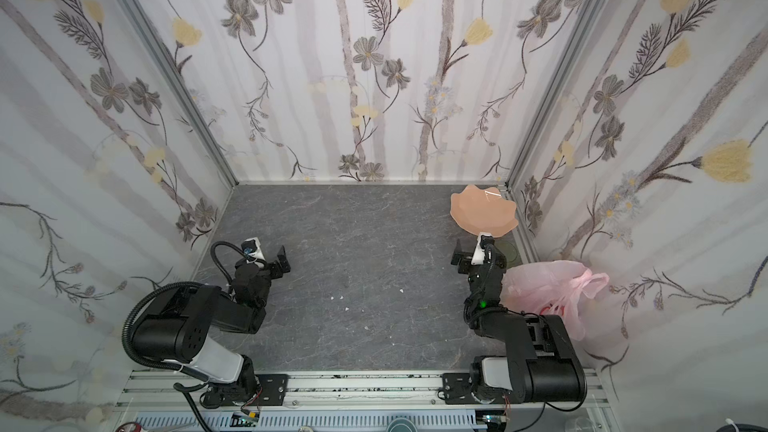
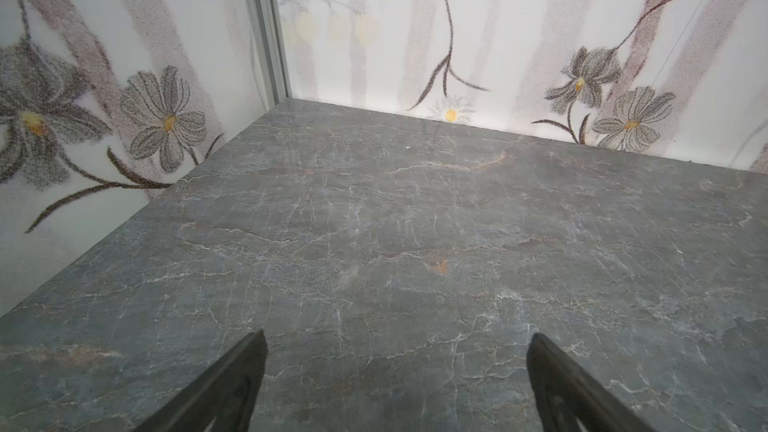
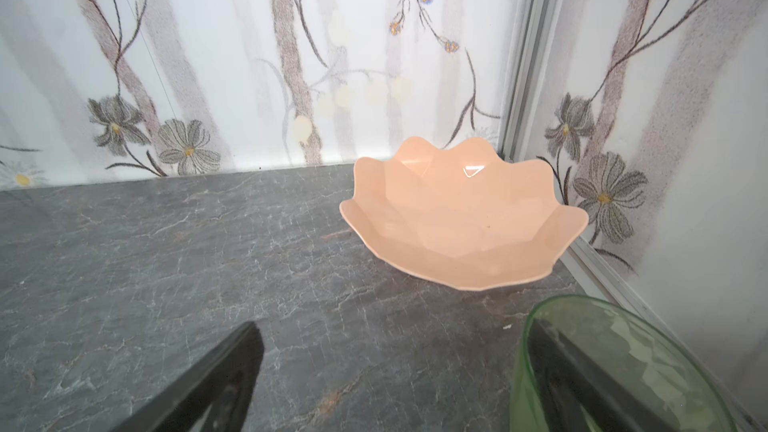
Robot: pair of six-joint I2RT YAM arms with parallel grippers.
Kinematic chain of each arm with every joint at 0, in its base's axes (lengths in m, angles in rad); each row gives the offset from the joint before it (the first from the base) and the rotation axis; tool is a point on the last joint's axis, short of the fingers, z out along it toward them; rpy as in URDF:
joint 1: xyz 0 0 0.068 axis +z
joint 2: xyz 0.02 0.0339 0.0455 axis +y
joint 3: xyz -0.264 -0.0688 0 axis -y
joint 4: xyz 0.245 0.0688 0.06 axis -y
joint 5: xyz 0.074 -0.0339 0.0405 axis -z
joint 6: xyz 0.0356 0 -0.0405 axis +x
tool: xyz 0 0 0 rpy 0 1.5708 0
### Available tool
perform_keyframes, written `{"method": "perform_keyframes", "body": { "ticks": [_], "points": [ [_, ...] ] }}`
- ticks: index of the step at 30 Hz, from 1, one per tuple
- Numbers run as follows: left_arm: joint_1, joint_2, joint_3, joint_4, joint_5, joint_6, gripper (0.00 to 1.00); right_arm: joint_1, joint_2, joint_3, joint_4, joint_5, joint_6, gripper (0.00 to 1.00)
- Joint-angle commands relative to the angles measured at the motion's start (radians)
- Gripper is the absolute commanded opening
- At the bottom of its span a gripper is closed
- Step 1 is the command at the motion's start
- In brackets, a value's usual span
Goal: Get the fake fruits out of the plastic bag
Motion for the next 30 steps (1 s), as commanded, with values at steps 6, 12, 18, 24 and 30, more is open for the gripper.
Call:
{"method": "perform_keyframes", "body": {
  "ticks": [6, 12, 18, 24, 30],
  "points": [
    [0.000, 0.017, 0.010, 0.151, -0.027, 0.022, 1.00, -0.001, 0.017, 0.013, 0.142, 0.005, -0.025, 1.00],
    [0.002, 0.020, 0.012, 0.149, -0.028, 0.021, 1.00, -0.001, 0.017, 0.013, 0.141, 0.005, -0.024, 1.00],
    [0.002, 0.020, 0.013, 0.150, -0.027, 0.021, 1.00, 0.000, 0.017, 0.013, 0.142, 0.003, -0.024, 1.00],
    [0.000, 0.021, 0.013, 0.149, -0.028, 0.020, 1.00, -0.002, 0.017, 0.013, 0.141, 0.003, -0.024, 1.00],
    [0.010, 0.023, 0.017, 0.147, -0.085, -0.012, 1.00, -0.003, 0.017, 0.013, 0.142, 0.003, -0.024, 1.00]
  ]
}}
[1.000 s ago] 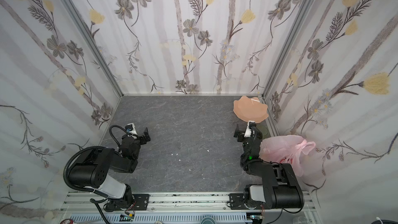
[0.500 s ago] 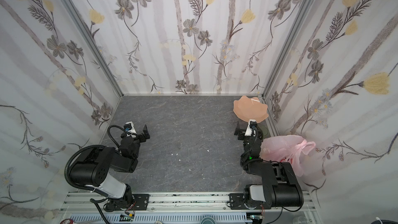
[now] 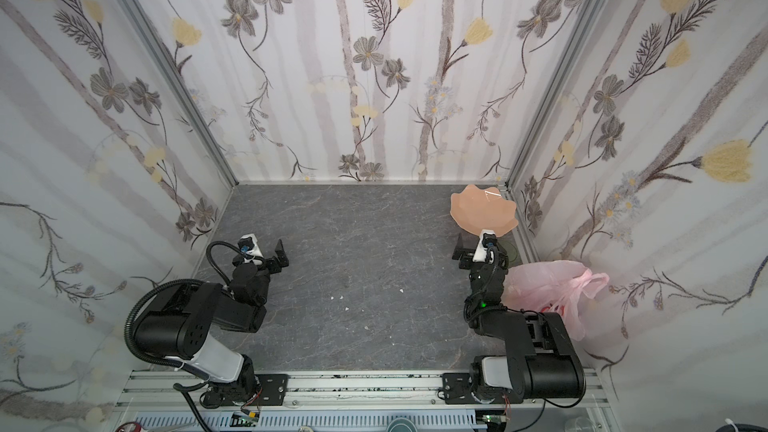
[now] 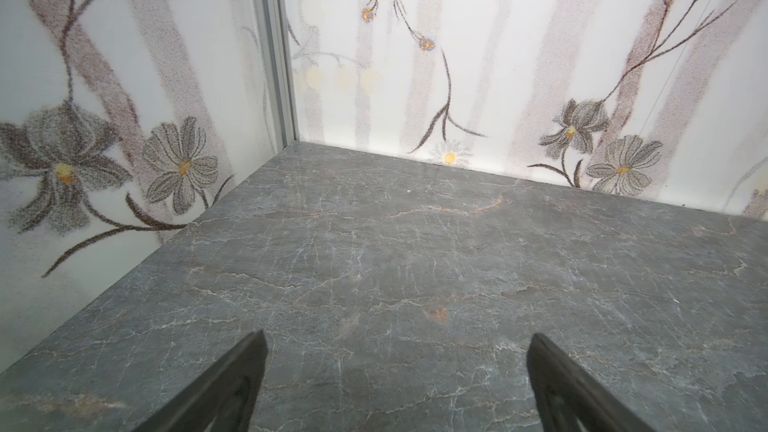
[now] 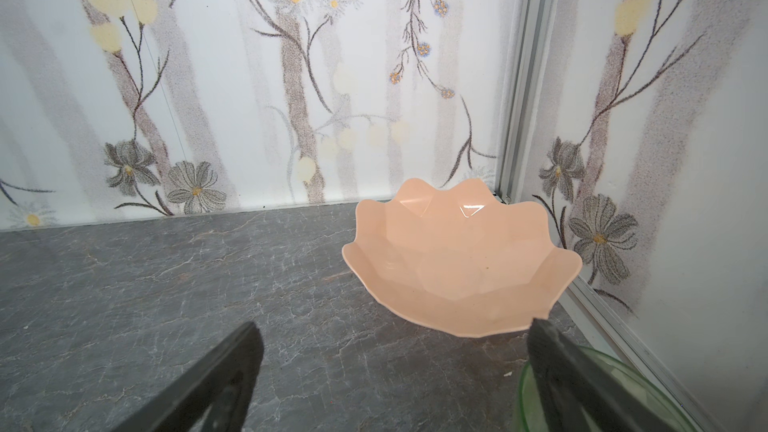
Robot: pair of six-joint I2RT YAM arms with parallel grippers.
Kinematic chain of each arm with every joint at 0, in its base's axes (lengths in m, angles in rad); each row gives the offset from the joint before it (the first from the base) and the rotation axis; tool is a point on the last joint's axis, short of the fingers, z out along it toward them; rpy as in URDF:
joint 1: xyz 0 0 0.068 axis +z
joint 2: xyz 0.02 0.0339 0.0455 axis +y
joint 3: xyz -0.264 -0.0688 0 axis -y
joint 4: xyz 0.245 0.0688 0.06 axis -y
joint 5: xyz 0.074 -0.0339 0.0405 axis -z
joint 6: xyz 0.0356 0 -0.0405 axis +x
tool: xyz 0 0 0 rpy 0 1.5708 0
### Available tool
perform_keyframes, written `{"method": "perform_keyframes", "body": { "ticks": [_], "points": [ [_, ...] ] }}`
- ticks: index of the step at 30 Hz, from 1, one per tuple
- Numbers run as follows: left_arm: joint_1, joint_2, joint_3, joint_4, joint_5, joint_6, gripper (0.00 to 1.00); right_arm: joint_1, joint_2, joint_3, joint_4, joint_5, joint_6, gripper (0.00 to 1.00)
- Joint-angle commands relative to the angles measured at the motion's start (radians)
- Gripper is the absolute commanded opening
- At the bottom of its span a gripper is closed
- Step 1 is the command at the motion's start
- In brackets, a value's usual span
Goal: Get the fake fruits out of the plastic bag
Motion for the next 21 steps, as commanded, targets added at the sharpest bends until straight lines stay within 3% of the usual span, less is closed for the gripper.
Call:
{"method": "perform_keyframes", "body": {
  "ticks": [1, 13, 16, 21],
  "points": [
    [0.006, 0.002, 0.007, 0.038, -0.059, -0.032, 1.00, 0.000, 0.004, 0.010, 0.036, 0.003, -0.015, 1.00],
    [-0.002, -0.008, 0.008, 0.035, -0.056, -0.019, 1.00, 0.001, 0.001, 0.006, 0.042, 0.003, -0.016, 1.00],
    [-0.031, -0.075, -0.017, 0.033, -0.058, 0.023, 1.00, 0.013, -0.038, 0.010, 0.000, -0.081, -0.064, 1.00],
    [-0.098, -0.250, -0.018, -0.095, -0.111, 0.088, 1.00, 0.043, -0.201, -0.005, -0.108, -0.084, -0.098, 1.00]
  ]
}}
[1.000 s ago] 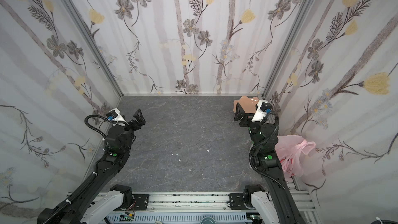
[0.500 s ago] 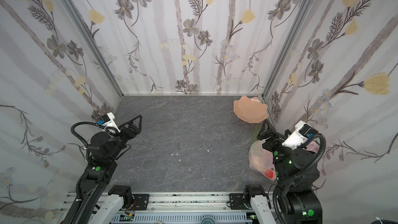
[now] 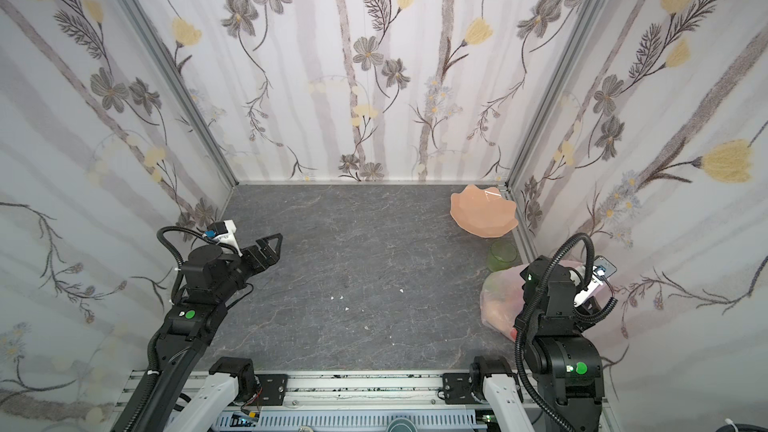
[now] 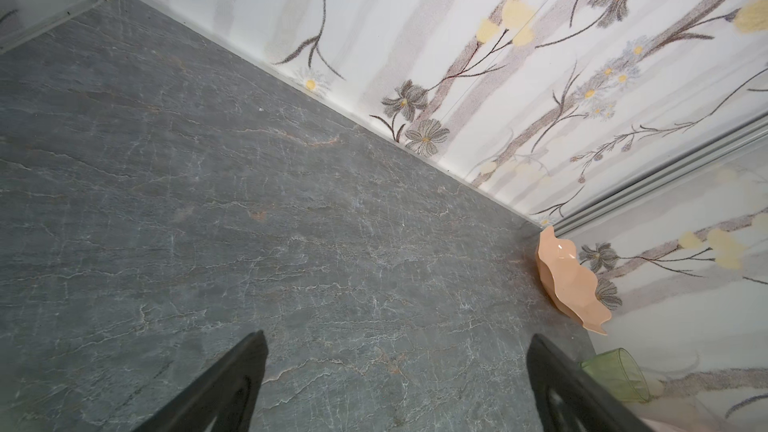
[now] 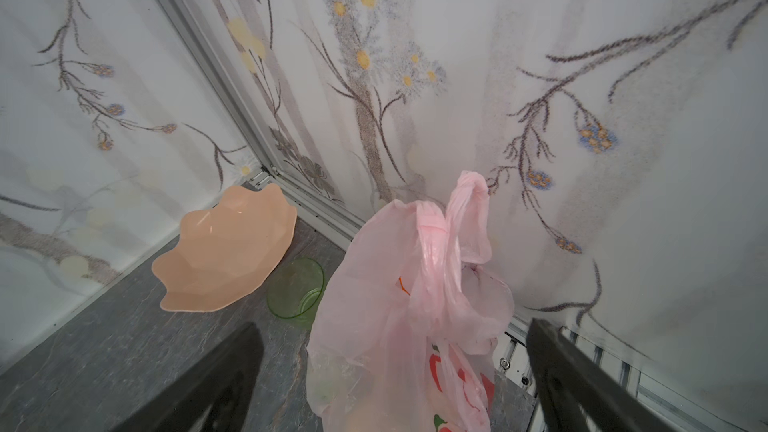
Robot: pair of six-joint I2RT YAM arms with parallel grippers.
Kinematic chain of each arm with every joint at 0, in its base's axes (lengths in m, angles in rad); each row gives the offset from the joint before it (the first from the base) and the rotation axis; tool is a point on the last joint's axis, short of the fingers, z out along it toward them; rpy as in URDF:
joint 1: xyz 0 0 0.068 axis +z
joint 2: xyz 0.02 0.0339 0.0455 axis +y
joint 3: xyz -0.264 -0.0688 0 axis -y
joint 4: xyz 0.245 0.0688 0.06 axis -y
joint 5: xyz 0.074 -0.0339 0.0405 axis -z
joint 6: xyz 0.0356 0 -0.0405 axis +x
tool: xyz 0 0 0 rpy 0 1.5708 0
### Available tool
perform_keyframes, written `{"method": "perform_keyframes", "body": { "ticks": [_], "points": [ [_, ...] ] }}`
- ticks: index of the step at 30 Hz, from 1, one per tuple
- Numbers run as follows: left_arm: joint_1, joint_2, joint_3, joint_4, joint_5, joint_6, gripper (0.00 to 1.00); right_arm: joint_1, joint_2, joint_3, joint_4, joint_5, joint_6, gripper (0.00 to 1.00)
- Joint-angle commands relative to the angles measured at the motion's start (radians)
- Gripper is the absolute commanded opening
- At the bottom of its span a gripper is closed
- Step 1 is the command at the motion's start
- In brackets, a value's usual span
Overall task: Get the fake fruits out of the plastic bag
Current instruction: 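Grasp the pink plastic bag handles with the right gripper, then drag the pink bag with the right gripper toward the table center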
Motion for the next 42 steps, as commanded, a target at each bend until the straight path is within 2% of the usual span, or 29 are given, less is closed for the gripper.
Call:
{"method": "perform_keyframes", "body": {
  "ticks": [1, 9, 10, 12, 15, 17, 21, 24, 27, 33, 42],
  "points": [
    [0.000, -0.025, -0.007, -0.025, -0.022, 0.023, 1.00, -0.067, 0.042, -0.007, 0.090, 0.001, -0.022, 1.00],
    [-0.033, -0.025, 0.000, -0.035, -0.045, 0.034, 1.00, -0.360, 0.061, -0.102, 0.215, -0.251, -0.101, 0.99],
    [-0.037, -0.025, 0.000, -0.037, -0.046, 0.035, 1.00, -0.406, 0.062, -0.113, 0.239, -0.299, -0.119, 0.97],
    [-0.040, -0.027, 0.000, -0.037, -0.046, 0.034, 1.00, -0.436, 0.069, -0.125, 0.259, -0.358, -0.130, 0.90],
    [-0.040, -0.030, 0.001, -0.037, -0.049, 0.033, 1.00, -0.443, 0.096, -0.135, 0.281, -0.428, -0.136, 0.68],
    [-0.040, -0.034, 0.000, -0.039, -0.052, 0.032, 1.00, -0.443, 0.104, -0.132, 0.284, -0.446, -0.142, 0.49],
    [-0.039, -0.036, 0.000, -0.039, -0.057, 0.029, 1.00, -0.443, 0.093, -0.129, 0.283, -0.453, -0.160, 0.21],
    [-0.035, -0.036, 0.003, -0.039, -0.060, 0.029, 1.00, -0.430, 0.072, -0.129, 0.266, -0.470, -0.174, 0.08],
    [-0.031, -0.037, 0.002, -0.039, -0.059, 0.027, 1.00, -0.389, 0.050, -0.116, 0.239, -0.465, -0.173, 0.00],
    [-0.026, -0.053, 0.000, -0.039, -0.082, 0.023, 1.00, -0.245, 0.006, -0.057, 0.142, -0.482, -0.140, 0.00],
    [-0.010, -0.055, -0.005, -0.037, -0.092, 0.013, 1.00, -0.074, -0.006, 0.030, 0.070, -0.653, -0.090, 0.00]
  ]
}}
